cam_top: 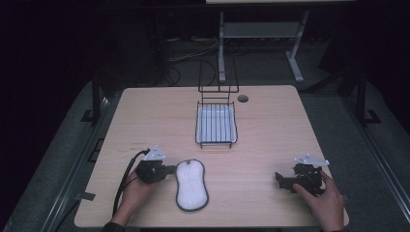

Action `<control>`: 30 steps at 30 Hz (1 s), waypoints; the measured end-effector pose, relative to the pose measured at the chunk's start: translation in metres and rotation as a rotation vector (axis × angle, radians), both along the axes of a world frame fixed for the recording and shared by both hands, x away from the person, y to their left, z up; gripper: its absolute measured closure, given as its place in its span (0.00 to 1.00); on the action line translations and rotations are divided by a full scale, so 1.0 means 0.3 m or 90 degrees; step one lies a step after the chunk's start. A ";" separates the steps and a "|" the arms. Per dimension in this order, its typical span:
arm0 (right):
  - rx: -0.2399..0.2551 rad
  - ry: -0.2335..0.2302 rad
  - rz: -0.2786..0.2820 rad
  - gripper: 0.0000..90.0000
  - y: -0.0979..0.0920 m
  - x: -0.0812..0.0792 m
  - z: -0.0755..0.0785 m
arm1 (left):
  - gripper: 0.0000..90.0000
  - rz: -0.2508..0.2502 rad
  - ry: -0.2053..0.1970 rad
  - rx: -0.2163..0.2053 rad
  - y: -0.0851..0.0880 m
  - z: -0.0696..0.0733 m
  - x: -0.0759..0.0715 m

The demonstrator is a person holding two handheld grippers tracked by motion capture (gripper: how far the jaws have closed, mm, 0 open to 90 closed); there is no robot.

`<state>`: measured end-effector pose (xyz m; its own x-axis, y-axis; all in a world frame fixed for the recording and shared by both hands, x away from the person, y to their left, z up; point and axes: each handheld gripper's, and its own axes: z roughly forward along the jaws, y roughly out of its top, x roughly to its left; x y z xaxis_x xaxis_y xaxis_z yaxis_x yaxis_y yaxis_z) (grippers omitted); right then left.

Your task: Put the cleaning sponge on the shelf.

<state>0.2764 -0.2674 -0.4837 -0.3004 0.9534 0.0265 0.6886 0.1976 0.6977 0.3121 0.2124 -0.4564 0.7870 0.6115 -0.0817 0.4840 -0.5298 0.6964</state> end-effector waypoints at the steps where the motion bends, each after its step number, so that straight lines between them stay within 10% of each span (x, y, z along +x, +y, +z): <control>1: 0.000 0.000 0.000 0.00 0.000 0.000 0.000 | 1.00 -0.003 -0.001 0.003 -0.008 0.000 0.004; 11: 0.000 0.000 0.000 0.00 0.000 0.000 0.000 | 1.00 -0.013 0.001 -0.033 -0.037 0.025 -0.018; 30: 0.000 0.000 0.000 0.00 0.000 0.000 0.000 | 1.00 -0.045 0.026 -0.074 -0.065 0.053 -0.205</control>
